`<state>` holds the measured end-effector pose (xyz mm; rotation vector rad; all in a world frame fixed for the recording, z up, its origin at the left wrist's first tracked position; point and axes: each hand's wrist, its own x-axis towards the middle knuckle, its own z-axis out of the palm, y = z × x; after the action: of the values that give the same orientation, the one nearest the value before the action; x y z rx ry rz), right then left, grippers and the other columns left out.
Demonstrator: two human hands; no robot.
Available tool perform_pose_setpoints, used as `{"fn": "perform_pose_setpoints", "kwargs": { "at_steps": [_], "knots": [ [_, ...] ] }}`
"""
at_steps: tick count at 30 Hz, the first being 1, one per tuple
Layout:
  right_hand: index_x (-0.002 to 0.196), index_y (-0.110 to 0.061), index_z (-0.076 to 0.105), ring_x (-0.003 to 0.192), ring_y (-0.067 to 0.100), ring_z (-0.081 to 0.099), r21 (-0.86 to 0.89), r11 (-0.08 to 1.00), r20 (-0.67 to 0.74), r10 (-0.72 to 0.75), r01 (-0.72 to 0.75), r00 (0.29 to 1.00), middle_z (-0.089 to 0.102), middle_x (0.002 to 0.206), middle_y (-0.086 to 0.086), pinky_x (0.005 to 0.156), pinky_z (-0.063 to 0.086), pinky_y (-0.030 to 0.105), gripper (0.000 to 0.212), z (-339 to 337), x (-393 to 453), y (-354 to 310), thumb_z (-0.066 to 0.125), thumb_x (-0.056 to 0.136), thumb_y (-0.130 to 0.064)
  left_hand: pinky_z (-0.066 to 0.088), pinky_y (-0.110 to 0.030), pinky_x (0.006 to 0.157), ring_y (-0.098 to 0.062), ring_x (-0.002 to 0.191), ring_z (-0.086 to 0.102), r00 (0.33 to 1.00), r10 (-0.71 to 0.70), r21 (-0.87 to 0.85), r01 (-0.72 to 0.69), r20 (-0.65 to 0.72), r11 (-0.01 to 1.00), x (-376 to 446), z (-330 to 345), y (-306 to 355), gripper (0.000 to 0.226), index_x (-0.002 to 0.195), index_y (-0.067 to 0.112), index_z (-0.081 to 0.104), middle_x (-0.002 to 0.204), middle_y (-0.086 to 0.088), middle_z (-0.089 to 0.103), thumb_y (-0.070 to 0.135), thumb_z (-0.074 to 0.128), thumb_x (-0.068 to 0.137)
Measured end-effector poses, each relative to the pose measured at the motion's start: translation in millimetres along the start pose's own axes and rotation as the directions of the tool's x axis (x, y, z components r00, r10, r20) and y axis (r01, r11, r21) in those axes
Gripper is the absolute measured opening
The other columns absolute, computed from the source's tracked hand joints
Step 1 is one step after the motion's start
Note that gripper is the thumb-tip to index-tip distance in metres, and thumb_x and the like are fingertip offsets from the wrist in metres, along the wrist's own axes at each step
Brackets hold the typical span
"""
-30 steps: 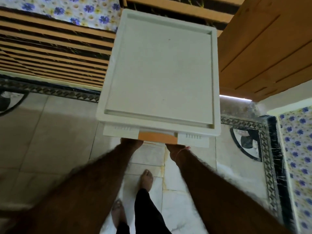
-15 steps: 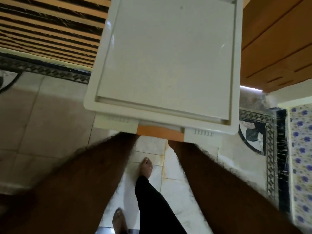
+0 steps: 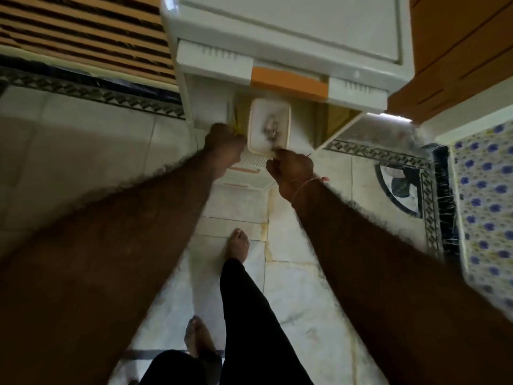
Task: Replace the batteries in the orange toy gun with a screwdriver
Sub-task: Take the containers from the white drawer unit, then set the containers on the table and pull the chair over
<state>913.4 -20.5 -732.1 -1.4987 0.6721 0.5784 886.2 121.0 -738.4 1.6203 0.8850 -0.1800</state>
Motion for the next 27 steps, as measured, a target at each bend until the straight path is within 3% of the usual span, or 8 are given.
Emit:
{"fn": "perform_pose_setpoints", "kwargs": {
  "at_steps": [3, 8, 14, 18, 22, 25, 27],
  "knots": [
    [0.104, 0.005, 0.061, 0.069, 0.023, 0.059, 0.113, 0.994, -0.061, 0.010, -0.003, 0.998, 0.060, 0.096, 0.021, 0.051, 0.056, 0.025, 0.017, -4.7, -65.6, -2.0, 0.061, 0.087, 0.003, 0.060, -0.044, 0.072, -0.029, 0.070, 0.065, 1.000, 0.017, -0.025, -0.018, -0.016, 1.000, -48.1, -14.9, -2.3, 0.006, 0.084, 0.005, 0.062, 0.087, -0.019, 0.063, 0.010, 0.060, 0.087],
    [0.082, 0.000, 0.059, 0.069, 0.021, 0.060, 0.058, 0.998, -0.026, -0.022, 0.023, 0.999, 0.060, 0.085, 0.015, 0.058, 0.056, 0.028, 0.009, -15.5, -132.1, 5.1, 0.065, 0.089, -0.002, 0.060, -0.038, 0.068, -0.023, 0.065, 0.061, 0.999, -0.023, -0.086, 0.018, -0.050, 0.996, -120.2, -49.5, 6.4, 0.013, 0.079, 0.010, 0.061, 0.080, -0.012, 0.062, 0.011, 0.056, 0.091],
    [0.078, -0.009, 0.058, 0.071, 0.019, 0.061, -0.250, 0.965, 0.124, -0.046, 0.076, 0.991, 0.060, 0.082, 0.011, 0.079, 0.056, 0.035, 0.013, -13.1, -203.2, 3.8, 0.058, 0.091, -0.007, 0.057, -0.037, 0.063, -0.026, 0.065, 0.061, 0.991, -0.084, -0.191, 0.063, -0.105, 0.979, -196.2, -118.1, 3.1, 0.008, 0.079, 0.006, 0.058, 0.081, -0.020, 0.063, 0.005, 0.058, 0.087],
    [0.073, 0.004, 0.062, 0.065, 0.026, 0.059, -0.241, 0.961, 0.209, -0.088, 0.138, 0.974, 0.058, 0.075, 0.021, 0.060, 0.052, 0.035, 0.015, 36.0, -234.2, -21.3, 0.067, 0.086, -0.001, 0.054, -0.031, 0.056, -0.023, 0.066, 0.062, 0.976, -0.131, -0.304, 0.073, -0.174, 0.950, -219.9, -178.7, 8.9, 0.002, 0.087, 0.004, 0.057, 0.078, -0.016, 0.062, 0.005, 0.058, 0.089],
    [0.073, 0.002, 0.058, 0.067, 0.030, 0.059, -0.326, 0.917, 0.361, -0.103, 0.229, 0.927, 0.059, 0.076, 0.022, 0.062, 0.052, 0.039, 0.019, 103.6, -247.6, -38.2, 0.070, 0.085, -0.005, 0.047, -0.025, 0.045, -0.019, 0.049, 0.057, 0.934, -0.206, -0.393, 0.079, -0.293, 0.916, -224.9, -235.6, 1.2, 0.014, 0.076, 0.002, 0.055, 0.067, -0.016, 0.056, 0.002, 0.053, 0.090],
    [0.083, 0.000, 0.065, 0.071, 0.028, 0.065, -0.495, 0.808, 0.480, -0.053, 0.320, 0.876, 0.069, 0.079, 0.019, 0.069, 0.058, 0.042, 0.016, 152.9, -249.7, -43.3, 0.075, 0.083, -0.012, 0.035, -0.015, 0.038, -0.015, 0.034, 0.047, 0.908, -0.281, -0.560, 0.064, -0.311, 0.826, -235.0, -263.5, -15.4, 0.018, 0.078, 0.001, 0.046, 0.059, -0.015, 0.044, -0.008, 0.046, 0.095],
    [0.085, -0.004, 0.069, 0.068, 0.025, 0.067, -0.580, 0.693, 0.587, -0.009, 0.428, 0.809, 0.071, 0.077, 0.016, 0.065, 0.057, 0.038, 0.013, 186.2, -250.5, -44.0, 0.075, 0.083, -0.015, 0.031, -0.012, 0.036, -0.013, 0.031, 0.043, 0.866, -0.333, -0.654, 0.008, -0.374, 0.756, -246.4, -277.2, -31.4, 0.024, 0.078, 0.005, 0.042, 0.051, -0.012, 0.043, -0.010, 0.044, 0.096]
  ]
}}
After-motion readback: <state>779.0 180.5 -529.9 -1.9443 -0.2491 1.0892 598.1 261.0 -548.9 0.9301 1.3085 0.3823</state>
